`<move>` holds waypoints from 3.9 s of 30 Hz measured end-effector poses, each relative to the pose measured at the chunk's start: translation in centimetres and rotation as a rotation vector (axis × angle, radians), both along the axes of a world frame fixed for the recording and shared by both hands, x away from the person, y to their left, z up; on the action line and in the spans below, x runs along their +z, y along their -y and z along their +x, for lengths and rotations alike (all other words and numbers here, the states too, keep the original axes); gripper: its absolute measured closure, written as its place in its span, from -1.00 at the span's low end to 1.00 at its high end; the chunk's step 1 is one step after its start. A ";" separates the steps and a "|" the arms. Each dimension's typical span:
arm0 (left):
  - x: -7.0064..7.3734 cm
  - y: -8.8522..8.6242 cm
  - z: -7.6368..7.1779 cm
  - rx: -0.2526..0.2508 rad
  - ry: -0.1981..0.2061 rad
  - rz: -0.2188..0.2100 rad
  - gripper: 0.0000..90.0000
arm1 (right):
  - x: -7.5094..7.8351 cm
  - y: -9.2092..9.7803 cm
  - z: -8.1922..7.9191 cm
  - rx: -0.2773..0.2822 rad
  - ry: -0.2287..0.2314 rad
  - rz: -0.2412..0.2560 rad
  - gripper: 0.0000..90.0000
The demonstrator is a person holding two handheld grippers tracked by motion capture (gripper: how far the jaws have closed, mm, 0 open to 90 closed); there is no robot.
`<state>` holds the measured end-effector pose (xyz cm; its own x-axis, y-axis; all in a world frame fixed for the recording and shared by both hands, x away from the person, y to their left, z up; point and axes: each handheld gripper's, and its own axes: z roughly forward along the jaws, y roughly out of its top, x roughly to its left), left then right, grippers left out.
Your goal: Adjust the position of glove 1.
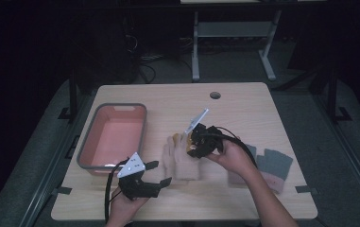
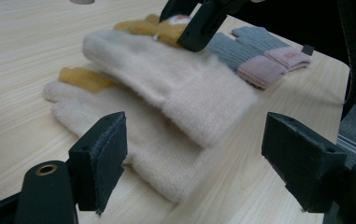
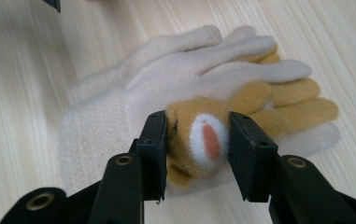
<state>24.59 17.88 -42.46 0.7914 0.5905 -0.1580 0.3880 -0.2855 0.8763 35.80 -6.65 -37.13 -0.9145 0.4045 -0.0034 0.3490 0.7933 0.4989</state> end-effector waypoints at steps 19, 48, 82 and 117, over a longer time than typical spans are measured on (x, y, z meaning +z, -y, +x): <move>0.1 -0.1 -0.1 0.003 -0.001 0.003 -0.51 | -0.7 -2.8 0.6 0.044 -0.004 -0.003 0.31; 0.0 0.1 -0.1 -0.003 0.004 -0.006 -0.51 | -3.3 -4.0 1.3 0.035 -0.048 -0.047 0.29; -0.5 0.5 0.5 0.019 -0.068 -0.023 -0.48 | -3.9 -1.8 1.1 -0.095 -0.092 0.063 -0.23; -2.0 2.2 3.9 0.256 -0.409 0.024 -0.26 | -7.4 0.8 -1.5 -0.394 -0.296 0.290 -0.24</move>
